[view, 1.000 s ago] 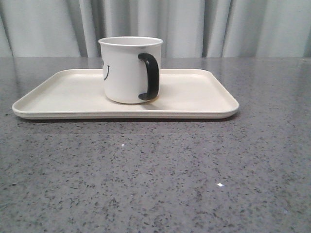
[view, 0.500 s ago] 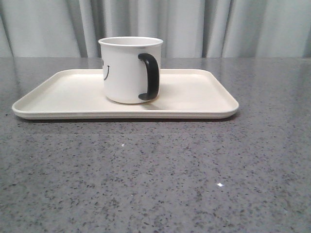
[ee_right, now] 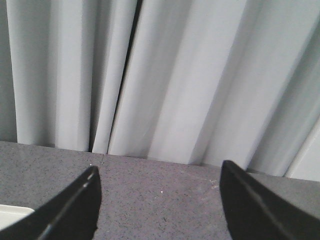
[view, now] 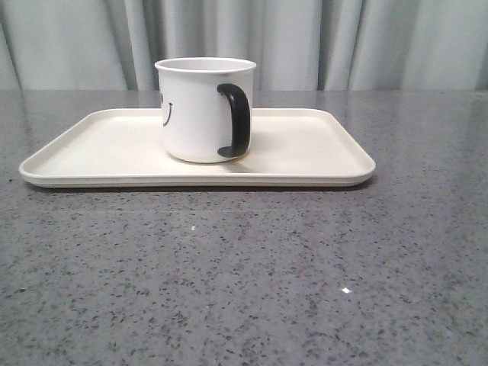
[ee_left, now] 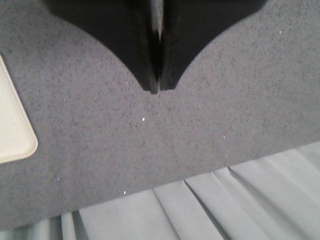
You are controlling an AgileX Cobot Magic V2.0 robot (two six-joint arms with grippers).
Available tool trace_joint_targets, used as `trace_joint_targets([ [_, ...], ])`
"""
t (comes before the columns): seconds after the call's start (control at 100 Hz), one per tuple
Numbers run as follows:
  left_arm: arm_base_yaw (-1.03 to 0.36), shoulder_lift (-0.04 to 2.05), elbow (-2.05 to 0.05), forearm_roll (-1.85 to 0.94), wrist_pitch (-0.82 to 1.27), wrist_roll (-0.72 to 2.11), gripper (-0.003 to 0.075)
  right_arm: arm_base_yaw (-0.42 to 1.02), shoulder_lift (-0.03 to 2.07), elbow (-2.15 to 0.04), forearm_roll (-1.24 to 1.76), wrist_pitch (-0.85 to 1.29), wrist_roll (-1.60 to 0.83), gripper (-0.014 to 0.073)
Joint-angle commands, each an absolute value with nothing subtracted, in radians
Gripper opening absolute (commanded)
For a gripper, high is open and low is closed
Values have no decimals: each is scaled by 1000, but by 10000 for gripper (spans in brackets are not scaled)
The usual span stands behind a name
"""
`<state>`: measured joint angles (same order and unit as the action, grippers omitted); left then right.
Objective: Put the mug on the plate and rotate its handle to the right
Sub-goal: 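Lift the left gripper away from the mug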
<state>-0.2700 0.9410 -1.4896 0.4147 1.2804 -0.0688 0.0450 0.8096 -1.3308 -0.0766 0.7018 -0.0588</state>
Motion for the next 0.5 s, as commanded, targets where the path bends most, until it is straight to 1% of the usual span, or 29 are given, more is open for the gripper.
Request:
trace_joint_targets([
  [0.0,-266,919,-1460,443,1252,-81,-20,39,819,-1360,-91,598,-66,509],
  [0.1,-266,917,-1438,447,1252,-81,-20,41,845,-1376,-41,571,-95,509],
  [0.22,-266,917,-1436,447,1243,-81,-20,72,910,-1438,70,597,-207,509],
  [0.37,-266,917,-1436,447,1235,-81,-20,156,1014,-1555,208,617,-350,509],
  [0.49,-266,917,-1436,447,1233,-81,-20,222,1110,-1662,258,676,-394,509],
])
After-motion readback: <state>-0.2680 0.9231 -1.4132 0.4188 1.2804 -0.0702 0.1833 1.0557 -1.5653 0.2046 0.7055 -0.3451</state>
